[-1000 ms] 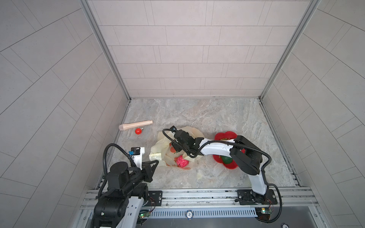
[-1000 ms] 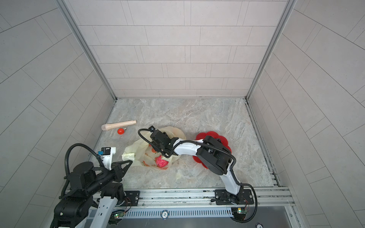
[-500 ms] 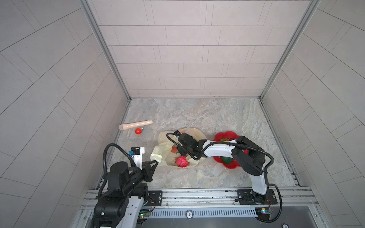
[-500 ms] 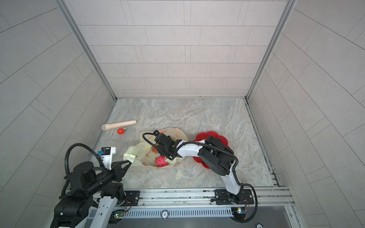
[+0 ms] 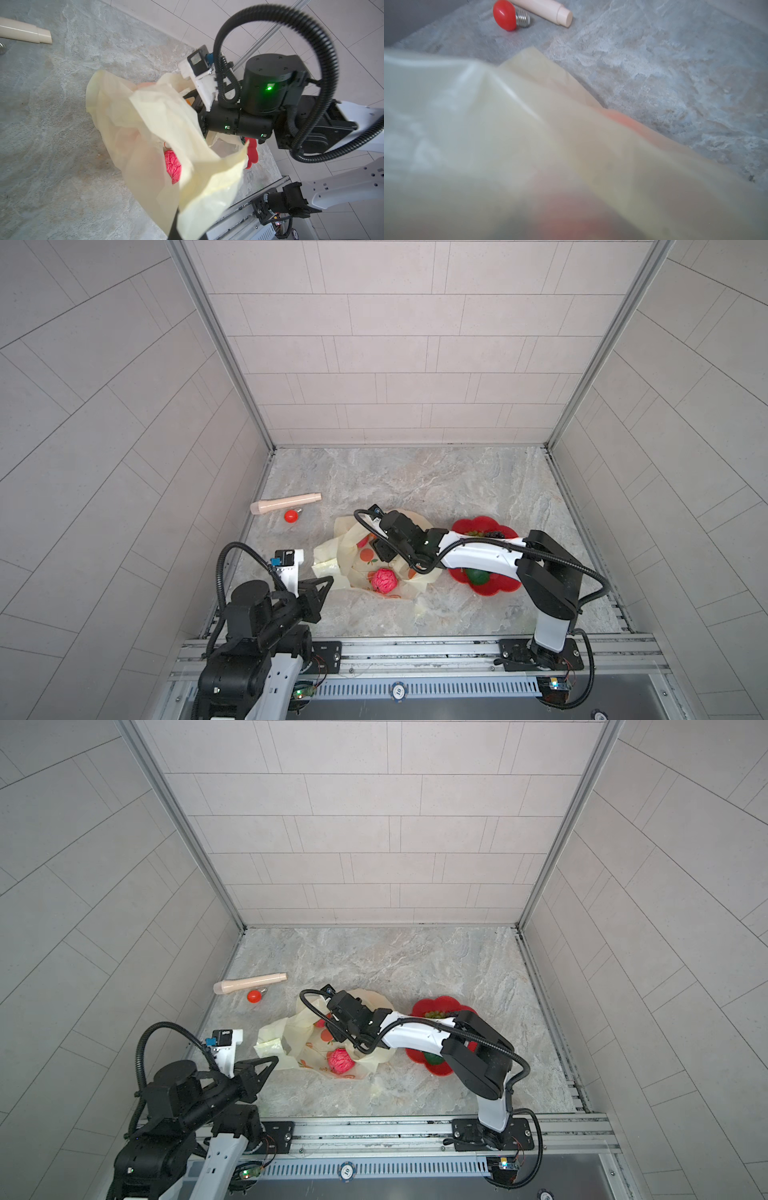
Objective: Take fruits out of the plastic bag
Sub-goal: Take out the fake fruit from the plastic bag.
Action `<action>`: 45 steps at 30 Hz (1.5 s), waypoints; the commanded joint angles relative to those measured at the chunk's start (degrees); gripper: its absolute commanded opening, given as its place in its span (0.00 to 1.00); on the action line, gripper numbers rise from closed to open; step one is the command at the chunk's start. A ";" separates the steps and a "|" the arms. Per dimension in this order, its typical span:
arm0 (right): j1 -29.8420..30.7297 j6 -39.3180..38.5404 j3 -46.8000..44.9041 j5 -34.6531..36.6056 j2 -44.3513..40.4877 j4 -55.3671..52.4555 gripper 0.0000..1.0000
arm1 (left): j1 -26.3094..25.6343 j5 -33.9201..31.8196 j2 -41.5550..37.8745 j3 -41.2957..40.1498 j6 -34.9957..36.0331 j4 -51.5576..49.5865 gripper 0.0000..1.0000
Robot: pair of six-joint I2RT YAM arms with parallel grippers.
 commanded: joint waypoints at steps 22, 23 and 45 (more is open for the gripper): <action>1.82 1.12 3.98 -19.36 -9.02 2.47 0.44 | 2.13 -1.47 -0.30 -0.33 -0.59 0.89 0.04; 1.99 1.11 4.81 -19.41 -9.23 1.81 0.44 | 2.30 -1.64 -0.30 -0.36 -0.66 0.89 0.04; -3.15 2.79 4.50 0.30 -33.24 -26.13 0.41 | 2.79 -4.85 7.13 -1.74 -10.49 10.74 0.01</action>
